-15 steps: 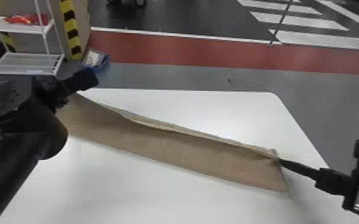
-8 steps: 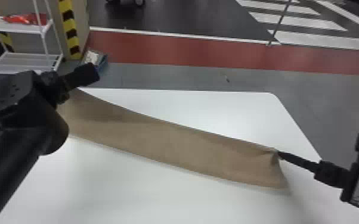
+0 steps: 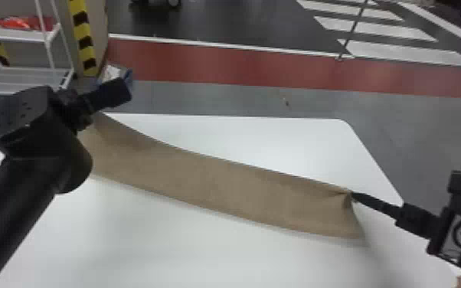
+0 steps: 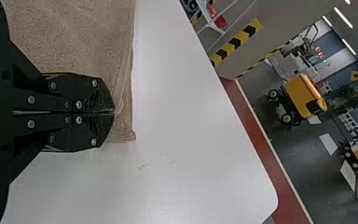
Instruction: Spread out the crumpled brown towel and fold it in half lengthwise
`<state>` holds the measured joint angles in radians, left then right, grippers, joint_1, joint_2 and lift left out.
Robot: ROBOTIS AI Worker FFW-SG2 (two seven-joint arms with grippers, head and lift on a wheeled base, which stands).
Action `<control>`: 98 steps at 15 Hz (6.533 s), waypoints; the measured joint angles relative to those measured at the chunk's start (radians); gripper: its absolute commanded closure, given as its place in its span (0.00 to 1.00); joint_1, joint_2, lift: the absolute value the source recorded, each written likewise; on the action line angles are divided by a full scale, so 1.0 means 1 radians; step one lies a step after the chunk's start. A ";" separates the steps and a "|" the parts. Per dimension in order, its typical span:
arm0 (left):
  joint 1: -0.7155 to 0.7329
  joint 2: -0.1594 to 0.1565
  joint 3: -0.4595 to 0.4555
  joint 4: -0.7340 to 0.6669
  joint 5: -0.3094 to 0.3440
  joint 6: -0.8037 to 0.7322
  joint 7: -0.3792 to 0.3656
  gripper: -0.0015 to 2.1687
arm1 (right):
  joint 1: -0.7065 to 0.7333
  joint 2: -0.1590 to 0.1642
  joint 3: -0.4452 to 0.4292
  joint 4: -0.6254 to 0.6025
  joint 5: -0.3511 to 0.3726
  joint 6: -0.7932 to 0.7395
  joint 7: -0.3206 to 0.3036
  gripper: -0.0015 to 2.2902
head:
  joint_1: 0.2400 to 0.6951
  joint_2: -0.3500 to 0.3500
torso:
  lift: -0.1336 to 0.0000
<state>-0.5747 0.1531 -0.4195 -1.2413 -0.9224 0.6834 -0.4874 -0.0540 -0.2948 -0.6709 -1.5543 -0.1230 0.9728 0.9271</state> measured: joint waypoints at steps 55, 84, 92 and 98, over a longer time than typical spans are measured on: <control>-0.258 -0.021 0.214 0.348 0.660 0.238 -0.017 0.10 | 0.202 0.063 -0.117 -0.281 -0.179 0.152 -0.067 0.11 | 1.00 0.20 | 0.08; -0.209 0.032 0.228 0.402 0.670 0.283 -0.122 0.79 | 0.280 0.115 -0.203 -0.457 -0.258 0.251 -0.062 0.11 | 1.00 0.23 | 0.08; 0.105 0.239 0.323 -0.226 0.686 0.849 -0.345 0.79 | 0.253 0.115 -0.148 -0.454 -0.249 0.251 -0.067 0.11 | 1.00 0.35 | 0.08; 0.273 0.298 0.403 -0.463 0.686 0.887 -0.376 0.18 | 0.218 0.116 -0.090 -0.452 -0.234 0.249 -0.073 0.11 | 1.00 0.43 | 0.08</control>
<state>-0.3015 0.4513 -0.0170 -1.7041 -0.2365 1.5700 -0.8629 0.1641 -0.1793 -0.7606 -2.0065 -0.3570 1.2220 0.8543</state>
